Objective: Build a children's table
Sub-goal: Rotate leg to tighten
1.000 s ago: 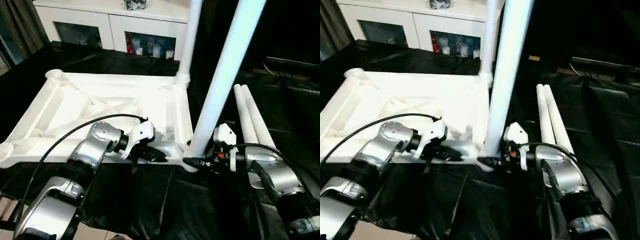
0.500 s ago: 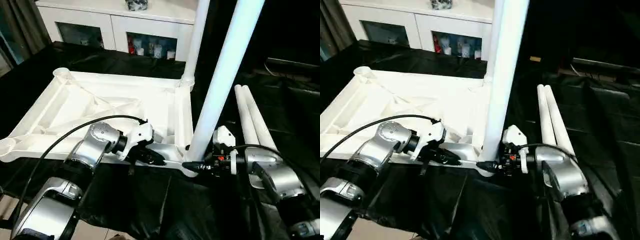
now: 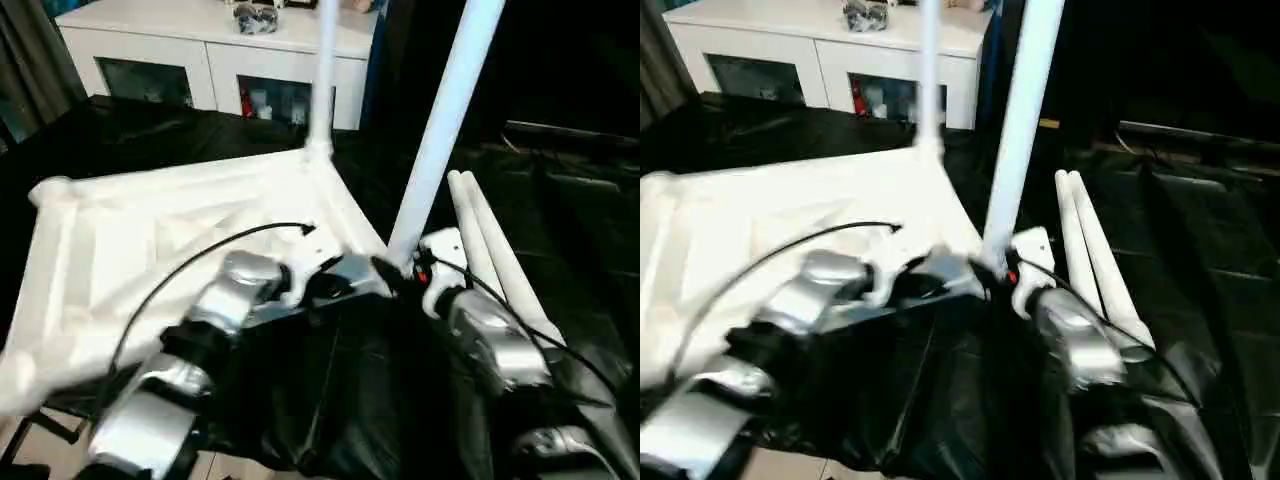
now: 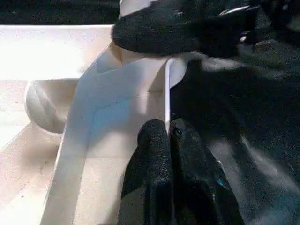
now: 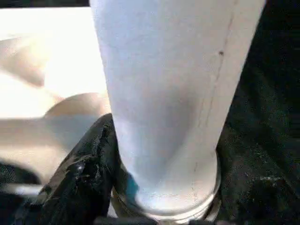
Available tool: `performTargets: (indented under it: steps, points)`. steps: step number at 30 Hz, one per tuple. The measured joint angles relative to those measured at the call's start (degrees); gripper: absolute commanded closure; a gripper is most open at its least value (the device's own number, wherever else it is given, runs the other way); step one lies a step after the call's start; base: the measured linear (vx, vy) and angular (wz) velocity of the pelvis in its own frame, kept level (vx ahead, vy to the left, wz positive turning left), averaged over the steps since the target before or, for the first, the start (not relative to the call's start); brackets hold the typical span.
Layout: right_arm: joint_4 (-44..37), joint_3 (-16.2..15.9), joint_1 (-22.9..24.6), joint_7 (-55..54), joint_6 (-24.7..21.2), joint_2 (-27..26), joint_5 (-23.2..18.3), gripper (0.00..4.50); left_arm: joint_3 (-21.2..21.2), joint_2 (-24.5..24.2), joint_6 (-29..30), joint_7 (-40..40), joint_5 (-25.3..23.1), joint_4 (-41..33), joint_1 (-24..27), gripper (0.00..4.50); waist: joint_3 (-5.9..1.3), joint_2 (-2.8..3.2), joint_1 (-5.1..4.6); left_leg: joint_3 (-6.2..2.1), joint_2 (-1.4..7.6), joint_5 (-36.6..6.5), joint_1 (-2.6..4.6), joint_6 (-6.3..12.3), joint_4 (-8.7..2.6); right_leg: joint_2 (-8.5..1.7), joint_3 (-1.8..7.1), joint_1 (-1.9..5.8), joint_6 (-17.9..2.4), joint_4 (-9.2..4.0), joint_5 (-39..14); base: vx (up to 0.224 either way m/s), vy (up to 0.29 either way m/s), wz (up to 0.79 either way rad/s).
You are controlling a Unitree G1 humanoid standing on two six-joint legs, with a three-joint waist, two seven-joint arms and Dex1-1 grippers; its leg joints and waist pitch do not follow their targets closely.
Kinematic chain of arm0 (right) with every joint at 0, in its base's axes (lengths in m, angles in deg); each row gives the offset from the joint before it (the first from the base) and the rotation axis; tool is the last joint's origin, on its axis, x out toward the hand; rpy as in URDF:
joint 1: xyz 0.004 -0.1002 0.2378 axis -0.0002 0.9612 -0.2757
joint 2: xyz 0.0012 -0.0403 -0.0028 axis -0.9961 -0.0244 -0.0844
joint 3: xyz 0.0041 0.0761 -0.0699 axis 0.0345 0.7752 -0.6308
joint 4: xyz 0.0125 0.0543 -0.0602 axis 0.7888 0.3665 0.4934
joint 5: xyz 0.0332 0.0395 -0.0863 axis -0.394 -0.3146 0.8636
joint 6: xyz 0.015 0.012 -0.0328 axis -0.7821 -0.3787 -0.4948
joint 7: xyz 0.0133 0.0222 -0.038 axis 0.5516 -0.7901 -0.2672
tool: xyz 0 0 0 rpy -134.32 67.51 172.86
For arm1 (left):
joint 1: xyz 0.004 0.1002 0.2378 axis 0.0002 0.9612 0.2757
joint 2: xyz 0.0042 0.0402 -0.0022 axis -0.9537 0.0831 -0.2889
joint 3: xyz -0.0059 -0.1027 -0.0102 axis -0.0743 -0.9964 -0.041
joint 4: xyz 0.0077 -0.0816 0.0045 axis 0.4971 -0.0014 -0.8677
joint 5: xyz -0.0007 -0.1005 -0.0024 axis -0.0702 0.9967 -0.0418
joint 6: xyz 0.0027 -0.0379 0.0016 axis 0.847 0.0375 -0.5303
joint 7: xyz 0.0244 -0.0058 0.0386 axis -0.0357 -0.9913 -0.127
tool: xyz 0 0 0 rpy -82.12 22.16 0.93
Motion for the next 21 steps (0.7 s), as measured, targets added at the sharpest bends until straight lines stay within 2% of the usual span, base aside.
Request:
performTargets:
  steps: [2,3,4,6,9,10,13,16,17,21]
  points:
    - [0.7,0.0,-0.1,-0.6,1.0,-0.2,0.0,1.87,0.0,0.1,0.0,-0.2,-0.2,0.0,-0.1,4.50,-0.01,0.01,-0.23,-0.05,-0.03,0.0,-0.05,0.01,-0.09,0.00,-0.04,0.03,0.0,-0.29,0.0,0.000,0.000,0.00]
    - [0.9,0.0,-0.1,-0.5,1.5,-0.2,0.0,1.52,0.0,0.1,0.0,-0.1,-0.3,-0.1,-0.1,4.50,-0.01,0.01,-0.29,-0.05,-0.05,0.0,-0.06,0.02,-0.13,0.00,-0.04,0.07,0.0,-0.39,0.0,0.000,0.000,0.00]
    - [1.0,0.1,-0.1,-0.1,1.8,-0.1,0.0,1.52,0.0,0.1,0.0,0.0,-0.3,-0.2,-0.1,4.50,0.00,0.02,-0.35,-0.05,-0.08,0.0,-0.08,0.03,-0.12,-0.02,-0.01,0.07,0.0,-0.39,0.0,0.000,0.000,0.00]
    - [1.0,0.0,-0.1,3.0,2.1,1.0,-0.1,1.15,0.2,-0.4,-0.5,1.3,-0.3,-0.7,0.1,4.50,0.02,0.02,-0.45,-0.04,-0.16,0.0,-0.15,0.08,-0.11,-0.06,0.05,0.05,0.0,-0.40,0.0,0.000,0.000,0.00]
    - [1.0,-1.2,-0.1,8.5,3.2,3.2,0.2,1.03,0.7,-1.9,-1.5,4.5,0.1,-1.7,0.4,4.50,0.03,0.01,-0.41,-0.05,-0.16,-0.1,-0.30,0.13,-0.11,-0.07,0.06,-0.03,-0.3,-0.38,0.6,0.000,0.000,0.00]
    - [1.0,-1.4,-0.1,9.3,3.5,3.4,0.3,0.77,0.7,-2.2,-1.9,5.4,0.4,-1.8,0.6,4.50,0.03,0.02,-0.40,-0.05,-0.15,-0.1,-0.30,0.13,-0.15,-0.07,0.05,-0.05,-0.3,-0.37,0.8,0.000,0.000,0.00]
    - [0.9,-1.8,-0.1,10.3,4.5,4.0,0.7,0.77,0.9,-2.4,-2.4,7.0,0.7,-2.3,0.6,4.50,0.01,0.06,0.26,0.00,-0.06,-0.1,-0.29,0.12,-0.53,-0.04,-0.04,-0.13,-0.1,-0.33,0.8,0.052,-0.023,0.04]
    - [-0.2,-4.3,0.4,21.3,5.5,8.9,-0.4,0.77,1.3,-5.8,-4.1,12.5,2.0,-4.1,1.6,4.50,-0.01,0.23,0.38,0.02,0.00,0.1,-0.61,0.46,-0.59,0.03,-0.06,-0.47,-0.1,-0.30,0.7,0.000,0.000,0.00]
    - [-1.6,-5.1,0.9,26.2,5.4,10.6,-1.1,0.77,1.3,-7.0,-5.0,14.9,2.7,-4.8,2.1,4.50,-0.01,0.23,0.44,0.03,0.01,0.1,-0.96,0.51,-0.56,0.04,-0.08,-0.71,-0.1,-0.28,0.7,0.000,0.000,0.00]
    - [-5.3,-6.8,2.6,37.7,2.6,13.7,-3.8,0.77,1.9,-10.1,-6.7,21.4,3.6,-5.3,2.4,4.50,0.02,0.26,0.76,0.08,0.07,0.1,-1.08,0.62,-0.33,0.02,-0.08,-0.88,-0.1,-0.18,0.7,0.000,0.000,0.00]
